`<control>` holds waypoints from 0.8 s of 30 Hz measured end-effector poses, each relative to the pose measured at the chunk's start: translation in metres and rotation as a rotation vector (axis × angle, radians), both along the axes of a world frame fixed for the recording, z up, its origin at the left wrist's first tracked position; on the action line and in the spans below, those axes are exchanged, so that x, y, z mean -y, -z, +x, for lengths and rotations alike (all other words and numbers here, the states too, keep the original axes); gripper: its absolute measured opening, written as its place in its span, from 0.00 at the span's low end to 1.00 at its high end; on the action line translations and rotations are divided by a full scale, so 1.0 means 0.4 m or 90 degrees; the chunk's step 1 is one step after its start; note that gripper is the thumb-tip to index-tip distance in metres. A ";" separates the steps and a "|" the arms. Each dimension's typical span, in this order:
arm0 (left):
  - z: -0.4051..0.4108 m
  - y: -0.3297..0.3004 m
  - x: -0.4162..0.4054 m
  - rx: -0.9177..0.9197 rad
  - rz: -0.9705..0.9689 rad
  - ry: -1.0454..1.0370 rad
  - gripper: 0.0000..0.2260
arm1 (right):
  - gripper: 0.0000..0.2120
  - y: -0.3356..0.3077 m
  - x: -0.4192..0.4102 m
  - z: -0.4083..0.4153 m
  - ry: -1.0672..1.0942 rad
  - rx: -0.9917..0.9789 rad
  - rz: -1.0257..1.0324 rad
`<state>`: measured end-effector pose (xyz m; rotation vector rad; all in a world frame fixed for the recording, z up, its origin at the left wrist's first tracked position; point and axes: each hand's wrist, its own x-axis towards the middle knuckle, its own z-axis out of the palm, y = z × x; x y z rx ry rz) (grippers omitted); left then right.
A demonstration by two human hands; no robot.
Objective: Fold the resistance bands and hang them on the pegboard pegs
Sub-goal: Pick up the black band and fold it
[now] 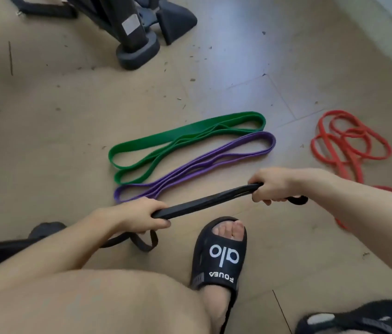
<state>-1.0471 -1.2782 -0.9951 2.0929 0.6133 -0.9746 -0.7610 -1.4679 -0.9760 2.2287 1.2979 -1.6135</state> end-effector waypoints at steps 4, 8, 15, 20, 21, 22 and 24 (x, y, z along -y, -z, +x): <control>0.004 0.089 -0.005 -0.017 -0.009 -0.025 0.08 | 0.04 0.098 -0.026 0.027 -0.022 0.018 -0.020; 0.015 0.145 -0.014 -0.006 0.023 -0.023 0.11 | 0.07 0.163 -0.042 0.062 -0.039 0.054 -0.005; 0.000 0.192 0.059 0.014 0.216 0.048 0.12 | 0.11 0.225 -0.043 0.091 -0.111 0.075 0.065; 0.016 0.197 0.112 -0.027 0.189 0.002 0.08 | 0.15 0.256 -0.028 0.095 -0.185 0.133 0.104; 0.017 0.196 0.118 -0.021 0.173 0.000 0.07 | 0.15 0.258 -0.025 0.098 -0.195 0.143 0.102; 0.016 0.197 0.122 -0.016 0.169 -0.001 0.06 | 0.16 0.259 -0.022 0.102 -0.207 0.153 0.098; 0.013 0.194 0.128 0.002 0.200 0.003 0.05 | 0.18 0.259 -0.013 0.105 -0.230 0.173 0.094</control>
